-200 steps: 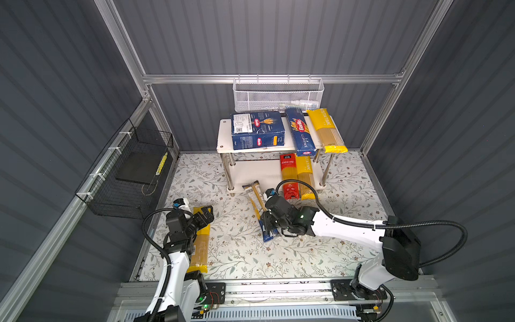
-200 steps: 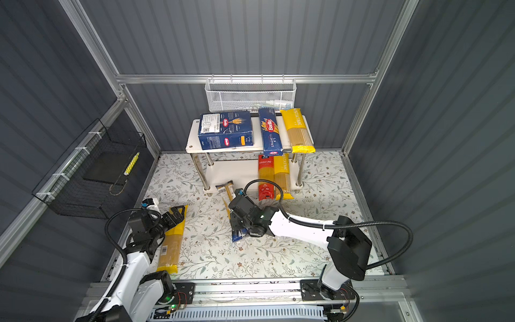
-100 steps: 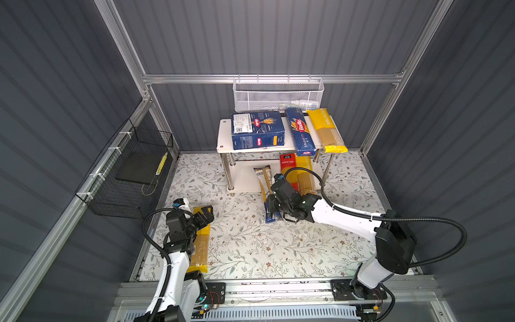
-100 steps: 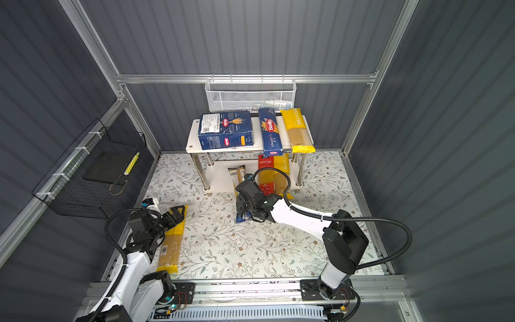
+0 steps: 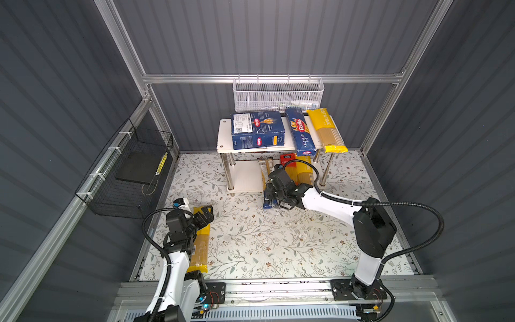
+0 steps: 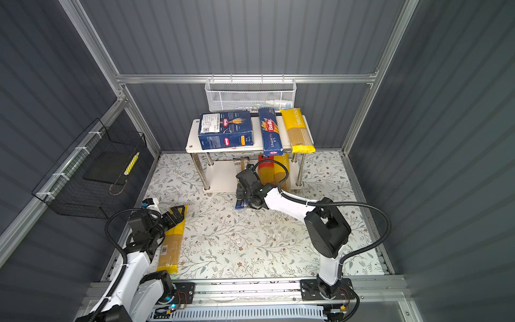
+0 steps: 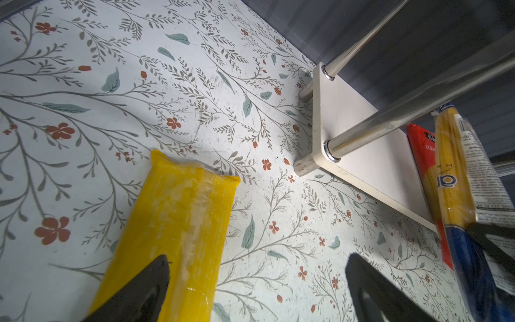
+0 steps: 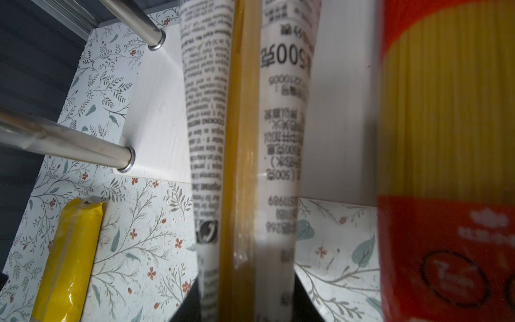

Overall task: Place and organize the pasta boxes and bags onto the shelf
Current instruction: 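Lift the white-labelled bag and carry it toward the lower shelf, then stand the white-labelled bag upright beside the red bag at the lower shelf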

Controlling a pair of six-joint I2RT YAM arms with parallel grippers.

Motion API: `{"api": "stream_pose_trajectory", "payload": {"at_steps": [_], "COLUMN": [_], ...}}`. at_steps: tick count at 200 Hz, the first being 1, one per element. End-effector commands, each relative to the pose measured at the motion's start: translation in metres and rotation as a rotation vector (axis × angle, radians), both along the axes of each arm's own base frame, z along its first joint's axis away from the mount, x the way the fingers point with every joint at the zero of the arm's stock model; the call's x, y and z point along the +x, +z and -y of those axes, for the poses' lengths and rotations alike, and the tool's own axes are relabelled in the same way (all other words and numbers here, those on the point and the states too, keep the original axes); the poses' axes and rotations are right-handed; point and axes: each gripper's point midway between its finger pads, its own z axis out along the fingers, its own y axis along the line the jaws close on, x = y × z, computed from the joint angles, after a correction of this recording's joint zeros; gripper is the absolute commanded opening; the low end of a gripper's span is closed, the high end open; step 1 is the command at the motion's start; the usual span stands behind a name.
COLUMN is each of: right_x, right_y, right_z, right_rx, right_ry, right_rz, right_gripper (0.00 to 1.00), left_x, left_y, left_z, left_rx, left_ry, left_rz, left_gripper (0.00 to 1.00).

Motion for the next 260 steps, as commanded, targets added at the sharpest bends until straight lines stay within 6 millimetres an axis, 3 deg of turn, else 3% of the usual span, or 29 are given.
{"api": "stream_pose_trajectory", "payload": {"at_steps": [1, 51, 115, 260], "right_x": [0.033, 0.053, 0.076, 0.095], "right_y": [0.060, 0.053, 0.048, 0.030], "right_z": [-0.012, 0.001, 0.004, 0.008], "right_rx": [0.112, 0.093, 0.090, 0.096], "right_ry": [-0.023, -0.059, -0.075, -0.110], "right_rz": [0.167, 0.171, 0.169, 0.156], "right_gripper": [0.24, 0.25, 0.27, 0.33], "left_x": [-0.003, -0.002, -0.002, -0.002], "left_y": [-0.006, -0.006, -0.007, -0.006], "left_z": [0.003, 0.002, 0.002, 0.002], "left_rx": [0.004, 0.004, 0.005, 0.005], "left_ry": [-0.019, -0.019, -0.020, -0.020], "left_rz": [-0.014, -0.017, -0.019, -0.018], "left_gripper": [1.00, 1.00, 1.00, 1.00]}}
